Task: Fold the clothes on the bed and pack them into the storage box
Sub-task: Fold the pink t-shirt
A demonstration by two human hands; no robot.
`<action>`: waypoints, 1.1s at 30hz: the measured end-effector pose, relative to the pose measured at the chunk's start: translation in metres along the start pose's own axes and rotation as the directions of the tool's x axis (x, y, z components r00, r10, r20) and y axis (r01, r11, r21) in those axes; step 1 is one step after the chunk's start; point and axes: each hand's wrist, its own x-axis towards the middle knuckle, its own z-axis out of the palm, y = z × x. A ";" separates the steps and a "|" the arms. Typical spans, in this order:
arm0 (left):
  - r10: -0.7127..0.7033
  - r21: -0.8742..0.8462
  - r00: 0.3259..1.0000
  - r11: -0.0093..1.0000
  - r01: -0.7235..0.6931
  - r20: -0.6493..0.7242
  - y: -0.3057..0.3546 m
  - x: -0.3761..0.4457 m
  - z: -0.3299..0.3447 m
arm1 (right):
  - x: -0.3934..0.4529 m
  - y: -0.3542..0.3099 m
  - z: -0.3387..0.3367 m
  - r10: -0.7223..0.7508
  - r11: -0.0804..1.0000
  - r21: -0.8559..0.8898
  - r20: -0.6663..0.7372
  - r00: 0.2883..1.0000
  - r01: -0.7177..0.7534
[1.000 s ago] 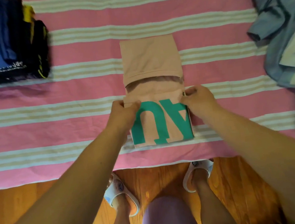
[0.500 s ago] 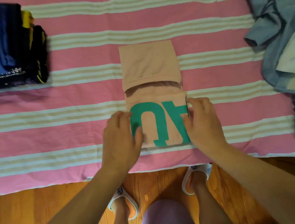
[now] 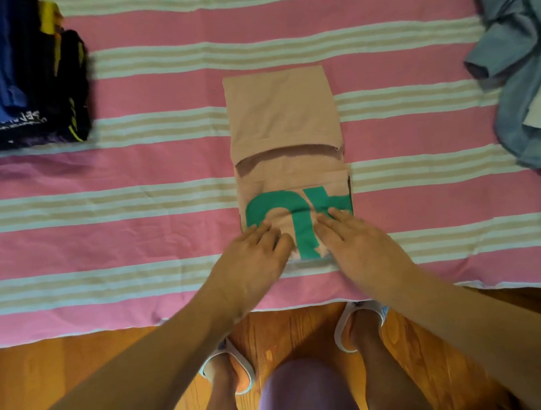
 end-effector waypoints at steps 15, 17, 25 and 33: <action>-0.838 -0.815 0.384 -0.115 0.568 0.387 -0.067 0.072 -0.062 | 0.119 0.070 -0.079 0.524 0.404 0.821 0.154 0.838 -0.403; -0.898 -0.682 0.387 0.150 0.715 0.209 -0.070 0.079 -0.049 | 0.130 0.070 -0.070 0.600 0.531 0.708 0.075 0.797 -0.466; -0.544 0.000 0.839 0.839 0.544 0.017 -0.024 0.072 0.003 | 0.089 0.025 -0.024 0.202 0.977 0.087 -0.115 0.973 -0.193; -0.841 -0.283 0.516 0.460 0.841 0.164 -0.041 0.102 -0.010 | 0.103 0.043 -0.029 0.453 0.772 0.470 0.064 0.889 -0.427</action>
